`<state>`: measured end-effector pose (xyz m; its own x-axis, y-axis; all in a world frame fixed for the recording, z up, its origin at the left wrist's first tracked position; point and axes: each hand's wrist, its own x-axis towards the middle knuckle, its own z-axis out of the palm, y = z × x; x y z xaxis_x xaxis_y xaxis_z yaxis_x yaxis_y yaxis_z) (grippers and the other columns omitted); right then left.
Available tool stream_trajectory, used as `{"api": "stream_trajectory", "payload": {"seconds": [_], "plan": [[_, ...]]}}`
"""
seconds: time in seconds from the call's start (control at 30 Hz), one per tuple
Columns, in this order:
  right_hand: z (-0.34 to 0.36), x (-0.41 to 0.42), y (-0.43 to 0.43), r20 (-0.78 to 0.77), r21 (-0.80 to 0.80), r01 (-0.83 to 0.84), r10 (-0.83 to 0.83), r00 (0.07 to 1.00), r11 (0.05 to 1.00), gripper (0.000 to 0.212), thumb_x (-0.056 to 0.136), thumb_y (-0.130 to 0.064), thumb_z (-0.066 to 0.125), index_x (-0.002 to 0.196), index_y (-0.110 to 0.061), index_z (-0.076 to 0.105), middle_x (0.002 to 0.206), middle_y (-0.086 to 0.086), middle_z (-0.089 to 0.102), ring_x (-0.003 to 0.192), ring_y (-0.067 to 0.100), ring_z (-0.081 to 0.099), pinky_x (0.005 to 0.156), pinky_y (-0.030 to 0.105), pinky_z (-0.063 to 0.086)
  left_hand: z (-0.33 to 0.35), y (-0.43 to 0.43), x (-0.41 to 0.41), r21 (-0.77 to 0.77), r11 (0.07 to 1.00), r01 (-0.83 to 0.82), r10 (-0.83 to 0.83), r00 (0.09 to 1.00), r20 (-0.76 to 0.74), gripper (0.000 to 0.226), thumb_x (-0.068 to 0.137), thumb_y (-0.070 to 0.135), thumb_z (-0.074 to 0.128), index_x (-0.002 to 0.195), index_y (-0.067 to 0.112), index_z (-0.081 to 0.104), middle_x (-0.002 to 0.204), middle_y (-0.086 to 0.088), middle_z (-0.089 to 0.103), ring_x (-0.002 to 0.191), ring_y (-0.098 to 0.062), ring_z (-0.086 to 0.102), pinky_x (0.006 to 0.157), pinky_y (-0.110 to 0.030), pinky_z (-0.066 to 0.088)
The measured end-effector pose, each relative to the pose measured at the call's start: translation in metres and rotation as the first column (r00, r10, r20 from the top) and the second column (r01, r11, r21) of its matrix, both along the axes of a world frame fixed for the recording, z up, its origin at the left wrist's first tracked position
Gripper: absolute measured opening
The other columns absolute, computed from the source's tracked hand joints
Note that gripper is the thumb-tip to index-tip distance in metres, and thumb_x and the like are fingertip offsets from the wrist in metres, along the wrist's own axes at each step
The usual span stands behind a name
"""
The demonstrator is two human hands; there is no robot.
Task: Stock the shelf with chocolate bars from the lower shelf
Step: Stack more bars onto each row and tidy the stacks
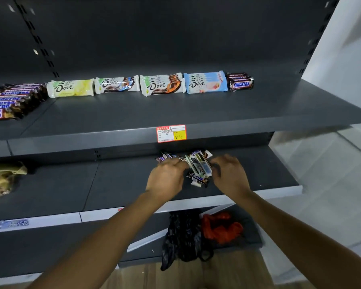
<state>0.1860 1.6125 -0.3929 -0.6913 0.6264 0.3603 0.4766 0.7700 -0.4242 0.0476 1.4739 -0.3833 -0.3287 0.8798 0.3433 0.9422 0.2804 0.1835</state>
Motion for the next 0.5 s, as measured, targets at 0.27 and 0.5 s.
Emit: {"api": "stream_trajectory", "payload": {"seconds": [0.27,0.5], "plan": [[-0.07,-0.016,0.062,0.205,-0.262,0.103,-0.049,0.977,0.959,0.032,0.09,-0.017,0.056,0.12,-0.008,0.06,0.117,0.013,0.059,0.103,0.028,0.057,0.08,0.028,0.045,-0.064,0.054,-0.013,-0.27,0.961,-0.068,0.088,0.994,0.064,0.037,0.09,0.019,0.048,0.126,0.021,0.056,0.124,-0.004,0.057,0.117,-0.026,0.048,0.088,-0.033,0.046],[-0.127,-0.043,0.103,0.251,-0.345,0.081,0.009,0.968,0.935,0.031,0.092,-0.016,0.054,0.122,-0.014,0.059,0.122,0.01,0.056,0.106,0.026,0.056,0.085,0.029,0.044,-0.128,0.109,-0.034,-0.435,0.897,-0.082,0.085,0.996,-0.013,0.042,0.09,0.018,0.047,0.132,0.018,0.048,0.127,-0.005,0.052,0.122,-0.027,0.043,0.097,-0.037,0.044]]}}
